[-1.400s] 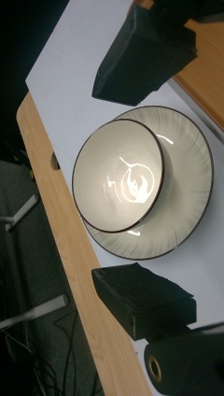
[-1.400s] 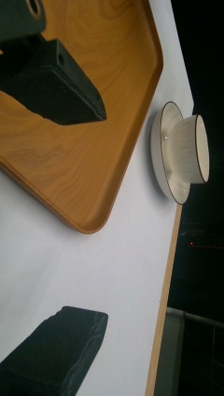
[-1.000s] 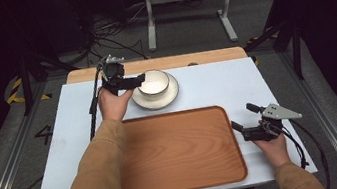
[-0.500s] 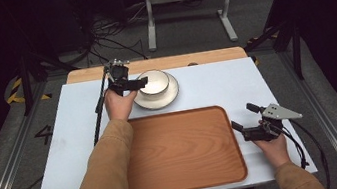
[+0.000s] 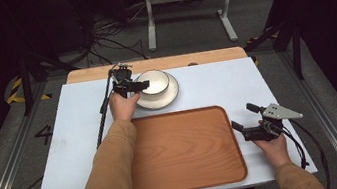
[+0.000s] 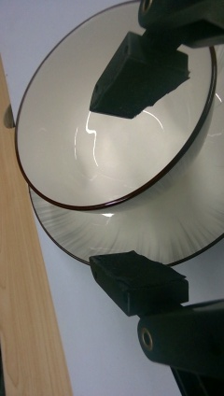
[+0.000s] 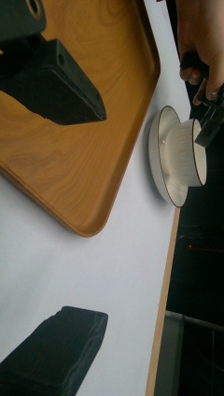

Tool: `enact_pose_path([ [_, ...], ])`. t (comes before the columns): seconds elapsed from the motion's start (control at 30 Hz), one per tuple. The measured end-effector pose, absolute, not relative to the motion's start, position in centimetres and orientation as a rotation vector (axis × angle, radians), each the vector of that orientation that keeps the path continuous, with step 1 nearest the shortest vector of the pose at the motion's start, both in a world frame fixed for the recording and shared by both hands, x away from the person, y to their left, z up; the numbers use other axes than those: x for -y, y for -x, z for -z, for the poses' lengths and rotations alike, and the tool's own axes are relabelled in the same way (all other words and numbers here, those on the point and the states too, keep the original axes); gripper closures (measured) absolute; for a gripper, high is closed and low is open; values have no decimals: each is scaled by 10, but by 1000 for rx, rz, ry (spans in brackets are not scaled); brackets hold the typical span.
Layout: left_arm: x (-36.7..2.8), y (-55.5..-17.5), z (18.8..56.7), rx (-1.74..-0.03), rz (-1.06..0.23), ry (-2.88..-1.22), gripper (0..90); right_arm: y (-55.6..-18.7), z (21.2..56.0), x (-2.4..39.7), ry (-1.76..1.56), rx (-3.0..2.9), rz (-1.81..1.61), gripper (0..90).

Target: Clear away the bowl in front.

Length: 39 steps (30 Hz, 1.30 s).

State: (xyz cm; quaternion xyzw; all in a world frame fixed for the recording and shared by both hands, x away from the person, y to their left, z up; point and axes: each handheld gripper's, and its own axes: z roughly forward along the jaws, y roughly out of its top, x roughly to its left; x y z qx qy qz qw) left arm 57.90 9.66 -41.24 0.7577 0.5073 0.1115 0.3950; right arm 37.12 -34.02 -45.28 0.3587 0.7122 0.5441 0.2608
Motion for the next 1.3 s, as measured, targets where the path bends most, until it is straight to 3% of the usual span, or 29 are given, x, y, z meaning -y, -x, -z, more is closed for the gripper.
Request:
enact_pose_path([
  [0.13, -93, -581, 415, -1325, -264, -1925, 296, -371, 453, 340, -973, -1928, -1479, 50],
  [0.47, -83, -587, 418, -1416, -209, -1963, 552, -371, 453, 340, -973, -1931, -1484, 50],
  [0.77, -79, -593, 419, -1533, -189, -1988, 690, -371, 453, 340, -970, -1937, -1484, 51],
  [1.3, -79, -596, 417, -1633, -134, -1876, 816, -371, 453, 340, -965, -1940, -1486, 53],
])
